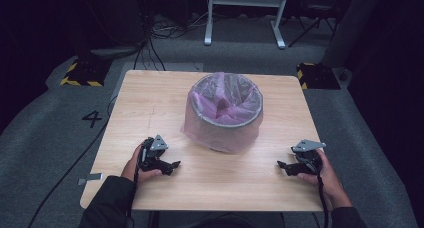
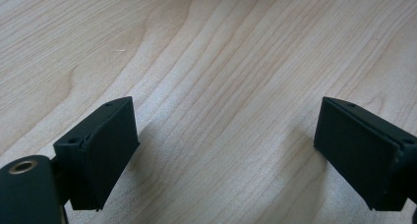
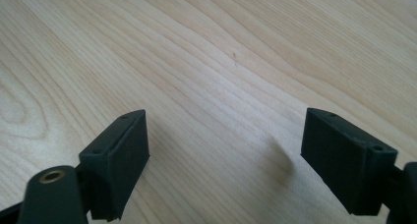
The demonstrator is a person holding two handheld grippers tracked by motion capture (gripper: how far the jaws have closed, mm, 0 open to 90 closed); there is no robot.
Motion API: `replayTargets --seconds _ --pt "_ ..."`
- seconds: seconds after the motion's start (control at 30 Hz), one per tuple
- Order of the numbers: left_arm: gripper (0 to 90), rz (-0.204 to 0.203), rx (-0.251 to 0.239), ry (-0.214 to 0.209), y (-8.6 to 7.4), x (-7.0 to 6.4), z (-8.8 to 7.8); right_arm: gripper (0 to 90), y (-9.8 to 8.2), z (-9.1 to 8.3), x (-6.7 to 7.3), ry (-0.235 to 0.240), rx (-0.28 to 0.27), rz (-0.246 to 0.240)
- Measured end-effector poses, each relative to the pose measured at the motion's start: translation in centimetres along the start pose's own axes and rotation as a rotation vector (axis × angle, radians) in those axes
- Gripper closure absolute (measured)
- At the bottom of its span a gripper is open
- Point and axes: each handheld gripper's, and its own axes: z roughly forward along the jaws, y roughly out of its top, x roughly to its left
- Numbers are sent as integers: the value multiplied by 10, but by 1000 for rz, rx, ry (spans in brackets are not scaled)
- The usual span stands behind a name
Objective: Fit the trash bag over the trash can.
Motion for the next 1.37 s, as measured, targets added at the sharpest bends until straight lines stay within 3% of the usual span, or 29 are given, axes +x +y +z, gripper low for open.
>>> replayTargets --seconds 0.03,0.07,0.17,0.27,1.37 --pt "92 0 0 0 0 0 0 180 -6 -1 -3 25 -25 40" --pt "92 0 0 0 0 0 0 180 -6 -1 -3 25 -25 40" --pt "92 0 0 0 0 0 0 159 -16 -1 -11 26 -61 100" --pt "92 0 0 0 0 0 0 154 -19 -2 -12 13 -74 113" --pt "82 3 3 -1 1 1 1 136 -17 0 -13 5 -69 119"
